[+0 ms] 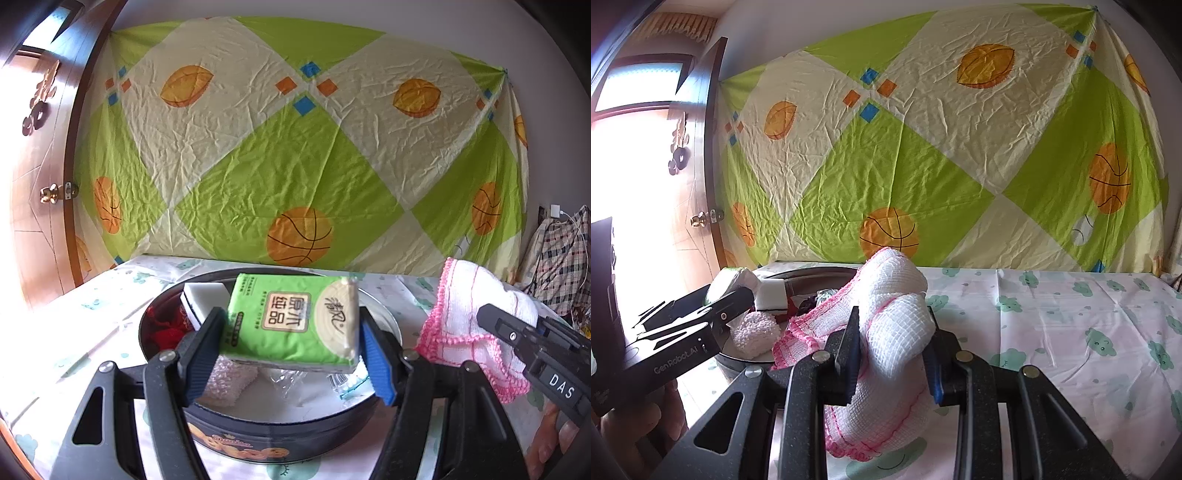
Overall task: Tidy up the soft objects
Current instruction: 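Carry the tissue pack with the left tool over the tin while the right tool carries the towel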
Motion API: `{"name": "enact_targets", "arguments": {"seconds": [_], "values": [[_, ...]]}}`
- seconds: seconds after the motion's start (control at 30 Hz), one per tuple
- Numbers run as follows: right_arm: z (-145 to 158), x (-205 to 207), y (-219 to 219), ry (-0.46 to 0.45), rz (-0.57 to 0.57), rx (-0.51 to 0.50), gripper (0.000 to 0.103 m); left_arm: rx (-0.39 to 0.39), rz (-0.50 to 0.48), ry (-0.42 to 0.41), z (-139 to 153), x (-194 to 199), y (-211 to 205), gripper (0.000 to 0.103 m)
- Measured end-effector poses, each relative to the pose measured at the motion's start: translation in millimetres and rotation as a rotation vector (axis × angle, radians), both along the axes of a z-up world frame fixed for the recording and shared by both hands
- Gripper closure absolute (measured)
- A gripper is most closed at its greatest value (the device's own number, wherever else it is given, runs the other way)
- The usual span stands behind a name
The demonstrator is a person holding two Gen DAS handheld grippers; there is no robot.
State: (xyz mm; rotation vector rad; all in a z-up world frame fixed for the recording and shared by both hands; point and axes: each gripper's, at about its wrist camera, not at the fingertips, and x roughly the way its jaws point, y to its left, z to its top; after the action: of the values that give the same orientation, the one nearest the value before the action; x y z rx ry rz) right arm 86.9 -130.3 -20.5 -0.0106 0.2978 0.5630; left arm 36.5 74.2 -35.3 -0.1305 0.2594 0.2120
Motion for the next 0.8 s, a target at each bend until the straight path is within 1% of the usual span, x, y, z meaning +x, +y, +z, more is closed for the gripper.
{"name": "enact_targets", "arguments": {"seconds": [0.33,0.5,0.8], "values": [[-1,-3,14,0.004,0.036,0.001,0.070,-0.001,0.009,0.003,1,-2,8,0.033],[-1,1,21,0.012,0.062,0.003,0.070,0.006,0.014,0.006,6,-4,15,0.033],[13,4,33,-0.002,0.093,0.004,0.070,0.013,0.030,0.009,18,-3,28,0.033]]}}
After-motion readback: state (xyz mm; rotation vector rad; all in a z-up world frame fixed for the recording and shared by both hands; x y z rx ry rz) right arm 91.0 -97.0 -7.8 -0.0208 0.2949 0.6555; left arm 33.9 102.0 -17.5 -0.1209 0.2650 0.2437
